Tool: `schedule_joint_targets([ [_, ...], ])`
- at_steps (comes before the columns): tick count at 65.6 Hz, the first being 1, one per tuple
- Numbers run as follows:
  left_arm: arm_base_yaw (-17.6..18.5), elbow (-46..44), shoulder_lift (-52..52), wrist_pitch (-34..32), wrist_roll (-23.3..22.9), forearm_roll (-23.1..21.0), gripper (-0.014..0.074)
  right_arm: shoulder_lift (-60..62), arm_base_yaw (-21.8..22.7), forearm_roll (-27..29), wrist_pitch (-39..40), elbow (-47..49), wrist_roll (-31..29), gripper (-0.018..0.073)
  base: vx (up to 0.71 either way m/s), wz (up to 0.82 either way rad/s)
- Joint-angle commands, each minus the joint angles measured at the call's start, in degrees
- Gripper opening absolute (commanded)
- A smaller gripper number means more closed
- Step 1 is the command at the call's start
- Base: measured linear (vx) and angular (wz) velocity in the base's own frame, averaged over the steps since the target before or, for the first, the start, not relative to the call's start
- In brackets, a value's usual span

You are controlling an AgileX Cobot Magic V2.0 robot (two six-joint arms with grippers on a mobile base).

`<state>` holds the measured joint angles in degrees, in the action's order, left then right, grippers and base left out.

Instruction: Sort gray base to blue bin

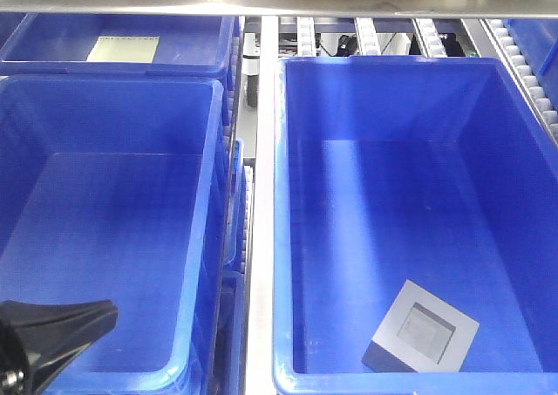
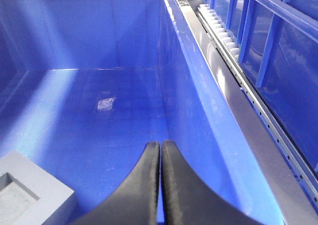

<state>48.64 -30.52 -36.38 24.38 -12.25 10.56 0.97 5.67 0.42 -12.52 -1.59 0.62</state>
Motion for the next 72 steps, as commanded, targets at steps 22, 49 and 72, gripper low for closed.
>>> schedule_joint_targets([
  [22,0.1,-1.4,0.1,-4.3,8.6,-6.6,0.0002,-0.8,0.1,-0.4,3.9,-0.1,-0.6,-0.0005,0.0,0.0],
  [49,0.1,-1.3,3.6,-3.7,10.7,-6.6,0.0002,-0.8,0.1,-0.4,3.9,-0.1,-0.6,-0.0005,0.0,0.0],
  [72,-13.4,10.9,25.8,-4.3,13.1,-8.1,0.0002,-0.8,0.1,-0.4,3.9,-0.1,-0.6,-0.0005,0.0,0.0],
])
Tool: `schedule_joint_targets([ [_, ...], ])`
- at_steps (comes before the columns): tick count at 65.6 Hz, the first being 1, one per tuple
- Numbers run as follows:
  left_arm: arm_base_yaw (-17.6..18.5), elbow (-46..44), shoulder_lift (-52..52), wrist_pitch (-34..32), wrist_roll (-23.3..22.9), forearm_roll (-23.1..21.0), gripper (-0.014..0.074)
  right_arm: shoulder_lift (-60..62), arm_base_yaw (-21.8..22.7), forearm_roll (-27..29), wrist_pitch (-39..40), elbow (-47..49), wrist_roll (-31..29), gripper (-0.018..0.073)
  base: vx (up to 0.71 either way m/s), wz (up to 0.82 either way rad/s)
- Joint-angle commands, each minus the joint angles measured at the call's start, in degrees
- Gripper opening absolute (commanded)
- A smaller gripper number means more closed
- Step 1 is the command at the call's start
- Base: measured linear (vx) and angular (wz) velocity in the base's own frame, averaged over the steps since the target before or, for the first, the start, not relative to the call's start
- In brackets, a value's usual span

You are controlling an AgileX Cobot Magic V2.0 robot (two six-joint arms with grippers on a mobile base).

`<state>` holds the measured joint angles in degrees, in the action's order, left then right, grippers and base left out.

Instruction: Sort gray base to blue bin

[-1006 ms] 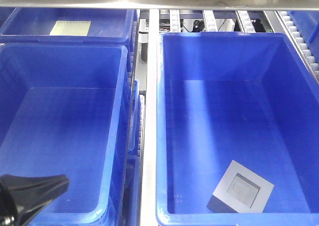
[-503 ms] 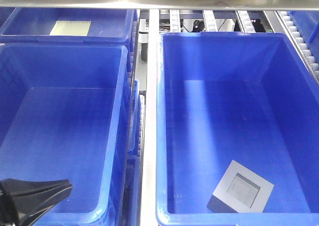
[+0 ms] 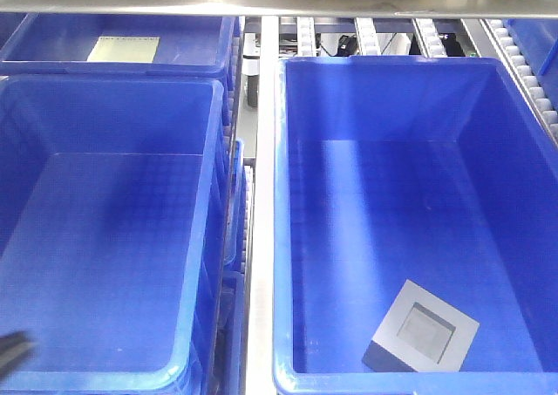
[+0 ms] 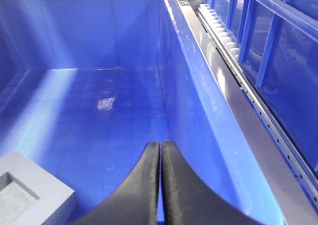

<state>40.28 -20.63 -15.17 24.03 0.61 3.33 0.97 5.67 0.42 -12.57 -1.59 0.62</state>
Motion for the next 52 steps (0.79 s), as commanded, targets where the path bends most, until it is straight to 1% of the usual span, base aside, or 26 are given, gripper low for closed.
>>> schedule_joint_targets([
  [1,-6.6,1.6,5.8,-4.0,0.2,-0.9,0.0002,-0.8,0.1,-0.4,4.0,-0.1,-0.6,-0.0005,0.0,0.0],
  [10,-18.1,4.7,12.3,-4.1,0.2,-0.9,0.0002,-0.8,0.1,-0.4,4.0,-0.1,-0.6,-0.0005,0.0,0.0],
  [15,-25.6,5.7,14.5,-4.7,0.2,-0.9,0.0002,-0.8,0.1,-0.4,4.0,-0.1,-0.6,-0.0005,0.0,0.0],
  [22,-33.3,8.1,16.1,-9.1,0.2,-0.9,0.0002,-0.8,0.1,-0.4,4.0,-0.1,-0.6,-0.0005,0.0,0.0],
  [28,-38.1,10.9,16.7,-14.2,0.2,-0.9,0.0002,-0.8,0.1,-0.4,4.0,-0.1,-0.6,-0.0005,0.0,0.0],
  [31,-39.6,12.4,16.7,-17.0,0.2,-0.9,0.0002,-0.8,0.1,-0.4,4.0,-0.1,-0.6,-0.0005,0.0,0.0],
  [35,-40.7,14.7,16.7,-19.8,0.2,-0.9,0.0002,-0.8,0.1,-0.4,4.0,-0.1,-0.6,-0.0005,0.0,0.0],
  [47,-40.9,20.9,16.7,-26.3,0.2,-1.0,0.0002,-0.8,0.1,-0.4,4.0,-0.1,-0.6,-0.0005,0.0,0.0],
  [52,-40.9,21.0,16.7,-24.8,0.2,-1.0,0.0002,-0.8,0.1,-0.4,4.0,-0.1,-0.6,-0.0005,0.0,0.0],
])
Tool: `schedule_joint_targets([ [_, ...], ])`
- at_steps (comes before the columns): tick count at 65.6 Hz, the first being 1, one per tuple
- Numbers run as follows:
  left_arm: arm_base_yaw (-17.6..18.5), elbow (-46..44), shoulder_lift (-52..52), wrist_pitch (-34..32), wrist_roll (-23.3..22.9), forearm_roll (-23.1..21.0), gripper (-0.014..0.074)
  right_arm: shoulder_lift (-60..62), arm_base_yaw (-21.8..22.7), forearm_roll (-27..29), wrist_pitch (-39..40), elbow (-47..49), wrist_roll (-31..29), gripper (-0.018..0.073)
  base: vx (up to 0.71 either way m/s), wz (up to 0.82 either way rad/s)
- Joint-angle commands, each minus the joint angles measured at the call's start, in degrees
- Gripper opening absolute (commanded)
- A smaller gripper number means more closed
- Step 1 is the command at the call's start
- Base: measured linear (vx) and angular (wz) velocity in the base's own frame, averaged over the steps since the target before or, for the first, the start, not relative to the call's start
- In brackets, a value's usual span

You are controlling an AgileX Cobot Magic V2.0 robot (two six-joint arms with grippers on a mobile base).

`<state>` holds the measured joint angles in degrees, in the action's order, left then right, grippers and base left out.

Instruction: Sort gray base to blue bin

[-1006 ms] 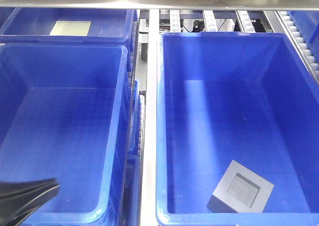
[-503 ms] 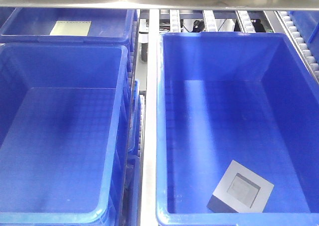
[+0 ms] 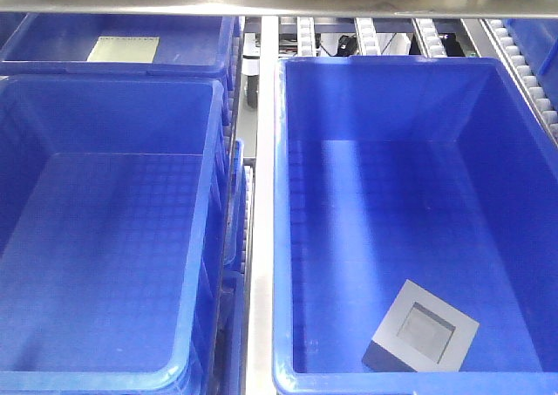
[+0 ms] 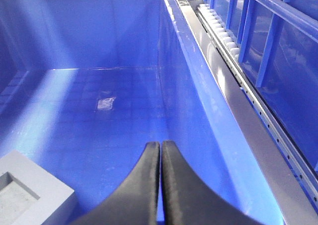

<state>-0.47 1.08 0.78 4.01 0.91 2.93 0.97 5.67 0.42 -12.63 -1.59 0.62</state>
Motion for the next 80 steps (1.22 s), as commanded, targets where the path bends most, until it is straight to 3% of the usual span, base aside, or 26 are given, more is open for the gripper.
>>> schedule_joint_targets([
  [1,-0.1,-0.7,0.8,-4.9,-0.1,-0.6,0.0002,-0.8,0.1,-0.4,4.0,-0.1,-0.6,-0.0005,0.0,0.0],
  [80,-0.1,-0.8,0.7,-3.2,-0.1,-0.6,0.0002,-0.8,0.1,-0.4,4.0,-0.1,-0.6,-0.0005,0.0,0.0],
])
